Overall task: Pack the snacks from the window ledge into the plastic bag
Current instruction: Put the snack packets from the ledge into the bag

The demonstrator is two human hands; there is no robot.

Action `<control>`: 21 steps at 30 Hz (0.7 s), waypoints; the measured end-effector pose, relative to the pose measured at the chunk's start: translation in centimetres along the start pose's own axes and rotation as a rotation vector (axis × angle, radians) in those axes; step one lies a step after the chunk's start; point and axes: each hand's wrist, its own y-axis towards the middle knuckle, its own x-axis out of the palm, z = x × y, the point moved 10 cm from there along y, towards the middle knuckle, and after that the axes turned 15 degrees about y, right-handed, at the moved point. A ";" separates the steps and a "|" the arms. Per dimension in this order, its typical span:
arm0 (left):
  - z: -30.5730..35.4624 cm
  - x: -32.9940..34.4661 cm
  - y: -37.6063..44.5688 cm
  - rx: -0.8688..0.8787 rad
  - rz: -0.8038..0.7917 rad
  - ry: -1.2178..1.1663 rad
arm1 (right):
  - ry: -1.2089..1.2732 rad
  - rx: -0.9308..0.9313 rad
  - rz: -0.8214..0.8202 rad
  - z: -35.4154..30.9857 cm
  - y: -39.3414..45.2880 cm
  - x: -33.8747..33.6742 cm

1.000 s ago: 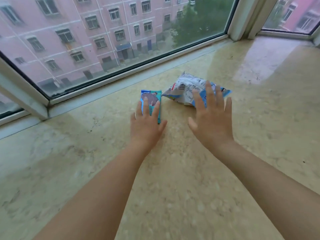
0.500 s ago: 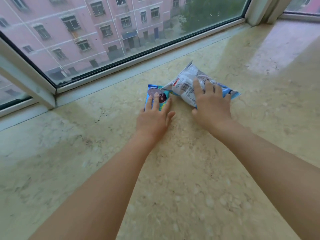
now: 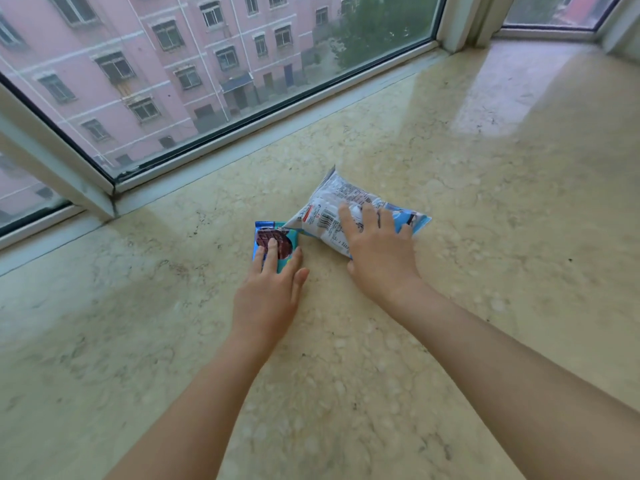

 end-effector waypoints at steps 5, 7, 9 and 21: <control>-0.5 -0.5 -3.4 -0.012 -0.009 -0.042 | 0.034 -0.013 -0.027 -1.1 -4.5 0.5; -0.6 -0.7 -5.1 -0.023 -0.009 -0.054 | 0.054 -0.014 -0.038 -1.6 -6.7 0.7; -0.9 -0.6 -7.2 -0.038 -0.009 -0.083 | 0.067 -0.015 -0.064 -2.1 -9.1 1.1; -4.1 -0.6 -18.3 -0.123 0.030 -0.188 | 0.203 -0.089 -0.023 -3.9 -19.6 2.6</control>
